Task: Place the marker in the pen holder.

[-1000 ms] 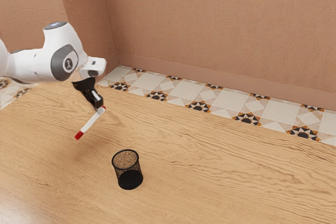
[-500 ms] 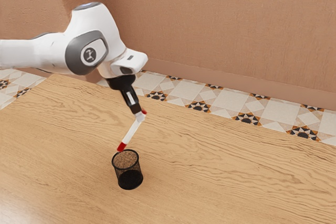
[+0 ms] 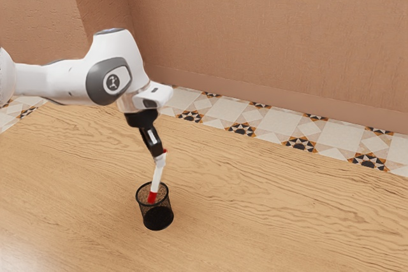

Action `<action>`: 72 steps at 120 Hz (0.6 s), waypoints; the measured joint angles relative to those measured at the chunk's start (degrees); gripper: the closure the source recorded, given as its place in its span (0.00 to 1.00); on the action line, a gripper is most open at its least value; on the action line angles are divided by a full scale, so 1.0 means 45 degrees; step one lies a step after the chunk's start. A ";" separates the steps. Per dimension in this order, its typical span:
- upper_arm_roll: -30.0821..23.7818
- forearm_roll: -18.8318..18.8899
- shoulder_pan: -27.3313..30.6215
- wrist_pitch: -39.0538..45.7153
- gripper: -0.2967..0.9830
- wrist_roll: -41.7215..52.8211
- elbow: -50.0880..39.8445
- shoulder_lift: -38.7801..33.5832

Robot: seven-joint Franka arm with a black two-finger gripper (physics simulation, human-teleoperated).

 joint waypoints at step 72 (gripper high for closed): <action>0.0641 0.2032 0.0567 -0.3709 0.30 0.0996 0.5245 -0.1114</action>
